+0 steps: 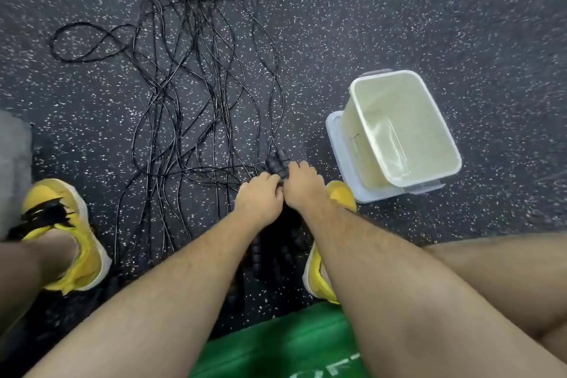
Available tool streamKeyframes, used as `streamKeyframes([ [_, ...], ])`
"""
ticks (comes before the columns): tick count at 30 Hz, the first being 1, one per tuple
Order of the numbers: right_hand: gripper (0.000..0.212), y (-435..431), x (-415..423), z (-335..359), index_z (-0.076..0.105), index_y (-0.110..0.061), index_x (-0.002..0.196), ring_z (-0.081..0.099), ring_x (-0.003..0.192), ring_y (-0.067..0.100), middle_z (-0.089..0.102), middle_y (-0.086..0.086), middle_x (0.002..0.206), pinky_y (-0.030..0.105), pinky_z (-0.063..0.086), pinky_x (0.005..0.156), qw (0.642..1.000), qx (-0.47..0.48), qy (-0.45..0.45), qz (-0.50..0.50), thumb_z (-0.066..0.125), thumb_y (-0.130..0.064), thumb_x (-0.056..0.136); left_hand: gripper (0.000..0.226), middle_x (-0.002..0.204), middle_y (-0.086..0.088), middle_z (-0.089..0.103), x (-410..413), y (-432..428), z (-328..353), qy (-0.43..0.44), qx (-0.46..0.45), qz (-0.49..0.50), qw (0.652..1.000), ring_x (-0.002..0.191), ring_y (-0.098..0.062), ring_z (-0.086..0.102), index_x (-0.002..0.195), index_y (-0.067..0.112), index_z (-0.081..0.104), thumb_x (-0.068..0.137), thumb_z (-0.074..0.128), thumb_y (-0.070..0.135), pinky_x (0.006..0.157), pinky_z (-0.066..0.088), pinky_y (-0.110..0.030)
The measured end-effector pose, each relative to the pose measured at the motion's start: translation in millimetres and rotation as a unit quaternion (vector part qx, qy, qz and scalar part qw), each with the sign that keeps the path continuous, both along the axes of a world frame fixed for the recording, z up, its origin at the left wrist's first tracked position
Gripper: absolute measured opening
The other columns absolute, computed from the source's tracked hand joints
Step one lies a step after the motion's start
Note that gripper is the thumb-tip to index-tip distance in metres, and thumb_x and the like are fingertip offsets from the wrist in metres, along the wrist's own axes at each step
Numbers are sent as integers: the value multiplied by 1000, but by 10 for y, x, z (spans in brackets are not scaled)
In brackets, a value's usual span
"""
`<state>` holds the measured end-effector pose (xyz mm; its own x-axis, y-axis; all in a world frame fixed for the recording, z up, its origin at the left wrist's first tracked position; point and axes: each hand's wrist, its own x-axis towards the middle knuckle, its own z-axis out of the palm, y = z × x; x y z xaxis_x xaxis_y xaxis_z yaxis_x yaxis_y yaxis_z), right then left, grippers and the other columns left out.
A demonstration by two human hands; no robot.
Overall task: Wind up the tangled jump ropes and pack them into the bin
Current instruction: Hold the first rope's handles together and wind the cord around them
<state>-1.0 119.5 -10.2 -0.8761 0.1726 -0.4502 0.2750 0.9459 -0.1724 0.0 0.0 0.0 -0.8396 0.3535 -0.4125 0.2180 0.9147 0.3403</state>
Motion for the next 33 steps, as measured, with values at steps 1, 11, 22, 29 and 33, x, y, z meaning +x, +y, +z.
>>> streamKeyframes([
  [1, 42, 10, -76, -40, 43, -13, 133, 47, 126, 32, 47, 12, 136, 43, 41, 98, 1000, -4, -18, -5, 53, -32, 96, 31, 124, -6, 59, -57, -1, -25, -1, -2, -3, 1000, 118, -29, 57, 122, 19, 59, 103, 40, 33, 97, 41, -43],
  [11, 67, 80, -381, -410, 43, -7, 134, 45, 128, 35, 42, 17, 139, 42, 42, 102, 983, -64, -81, -151, 70, -45, 85, 28, 124, -2, 58, -298, 44, -234, -13, 30, 23, 999, 118, -25, 55, 121, 19, 60, 102, 43, 32, 98, 39, -42],
  [22, 108, 94, -354, -297, 33, -8, 143, 52, 128, 33, 51, 11, 139, 41, 45, 105, 958, -127, -137, -216, 75, -64, 60, 26, 122, 2, 60, -230, -125, -78, -47, 56, 68, 995, 113, -21, 60, 120, 26, 60, 101, 45, 34, 101, 40, -39],
  [29, 78, 29, -268, 51, 41, -10, 131, 54, 121, 34, 53, 10, 130, 40, 48, 97, 959, -129, -24, -251, 71, -49, 70, 22, 117, 1, 63, -341, -171, 29, -79, 119, 141, 980, 111, -23, 60, 114, 23, 61, 101, 47, 35, 101, 45, -40],
  [33, 67, -150, -190, 403, 47, -17, 122, 63, 105, 25, 62, 0, 116, 37, 52, 88, 942, -236, 54, -232, 62, -61, 73, 41, 128, -8, 65, -505, -63, 259, -137, 208, 245, 937, 116, -26, 59, 123, 12, 59, 105, 42, 45, 95, 42, -32],
])
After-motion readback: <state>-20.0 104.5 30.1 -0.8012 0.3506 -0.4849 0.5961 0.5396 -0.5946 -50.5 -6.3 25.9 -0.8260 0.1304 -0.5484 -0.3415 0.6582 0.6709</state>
